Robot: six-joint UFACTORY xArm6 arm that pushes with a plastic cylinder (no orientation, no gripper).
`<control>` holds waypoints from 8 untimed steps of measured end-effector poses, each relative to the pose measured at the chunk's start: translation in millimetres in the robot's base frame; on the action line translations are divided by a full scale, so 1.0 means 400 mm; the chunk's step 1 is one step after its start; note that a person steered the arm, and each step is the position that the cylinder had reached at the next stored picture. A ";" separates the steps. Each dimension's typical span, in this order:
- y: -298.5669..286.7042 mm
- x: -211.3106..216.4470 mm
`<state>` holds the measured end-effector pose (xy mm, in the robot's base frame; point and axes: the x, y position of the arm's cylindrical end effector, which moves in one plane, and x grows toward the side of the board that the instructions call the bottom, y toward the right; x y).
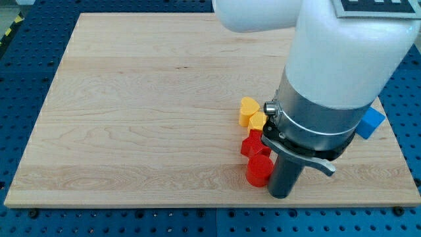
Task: Move red star to the top left of the red circle
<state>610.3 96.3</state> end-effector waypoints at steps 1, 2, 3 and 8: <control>0.113 0.020; 0.202 -0.016; 0.205 -0.090; -0.162 -0.234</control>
<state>516.6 31.6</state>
